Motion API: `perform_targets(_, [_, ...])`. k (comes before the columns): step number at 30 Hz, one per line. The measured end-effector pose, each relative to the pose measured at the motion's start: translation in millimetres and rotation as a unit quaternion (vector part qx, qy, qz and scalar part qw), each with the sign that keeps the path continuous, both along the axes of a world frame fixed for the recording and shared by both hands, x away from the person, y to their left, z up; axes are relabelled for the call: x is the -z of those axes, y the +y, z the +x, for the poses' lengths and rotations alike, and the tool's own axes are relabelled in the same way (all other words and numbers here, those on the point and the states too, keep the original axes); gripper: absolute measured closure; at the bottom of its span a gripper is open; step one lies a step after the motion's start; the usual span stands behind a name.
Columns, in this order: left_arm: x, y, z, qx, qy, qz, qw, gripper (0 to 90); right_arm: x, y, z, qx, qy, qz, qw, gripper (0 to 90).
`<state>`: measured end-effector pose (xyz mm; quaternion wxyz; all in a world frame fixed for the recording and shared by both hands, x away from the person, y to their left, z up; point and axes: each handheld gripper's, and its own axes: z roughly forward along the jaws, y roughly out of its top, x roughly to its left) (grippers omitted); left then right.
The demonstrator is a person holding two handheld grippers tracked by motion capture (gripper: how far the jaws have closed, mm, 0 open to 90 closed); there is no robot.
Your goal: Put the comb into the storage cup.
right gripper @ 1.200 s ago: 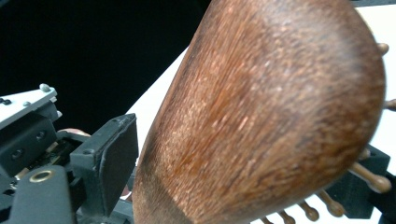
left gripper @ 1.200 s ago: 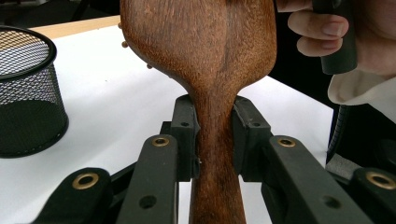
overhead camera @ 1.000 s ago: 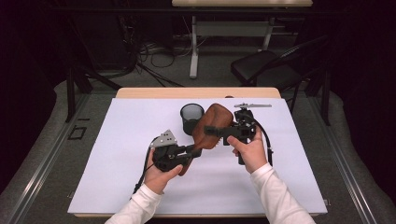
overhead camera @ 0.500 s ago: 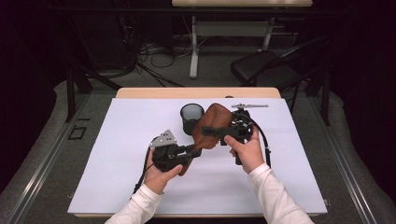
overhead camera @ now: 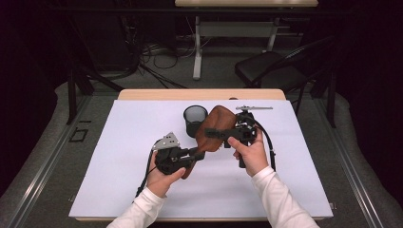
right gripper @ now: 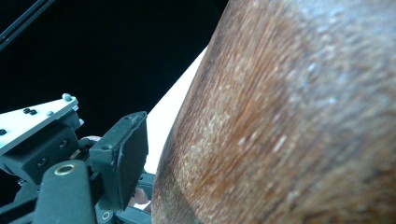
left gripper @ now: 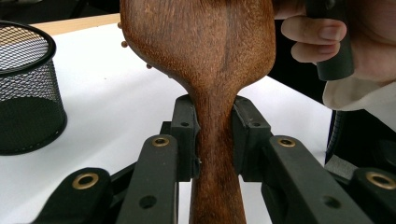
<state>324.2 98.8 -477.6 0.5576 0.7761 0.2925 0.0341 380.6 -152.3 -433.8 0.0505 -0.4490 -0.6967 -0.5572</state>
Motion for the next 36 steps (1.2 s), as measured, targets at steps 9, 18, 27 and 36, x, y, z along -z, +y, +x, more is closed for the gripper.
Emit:
perform_targets(9, [3.3, -0.1, 1.8, 0.004, 0.004, 0.005, 1.0, 73.2, 4.2, -1.9, 1.8, 0.006, 0.002, 0.001, 1.0, 29.3])
perform_targets(18, [4.4, -0.7, 2.2, 0.004, 0.006, 0.007, 1.0, 73.2, 7.5, -2.5, 3.3, 0.003, 0.006, 0.004, 1.0, 30.1])
perform_targets(27, [5.9, -0.3, 3.1, 0.007, 0.005, 0.008, 0.9999, 73.2, 8.2, -2.4, 4.0, 0.004, 0.014, 0.004, 0.9999, 31.7])
perform_targets(36, [6.6, -0.5, 3.3, 0.008, 0.006, 0.006, 0.9999, 73.2, 8.8, -2.8, 4.0, 0.005, 0.015, 0.004, 0.9999, 31.8])
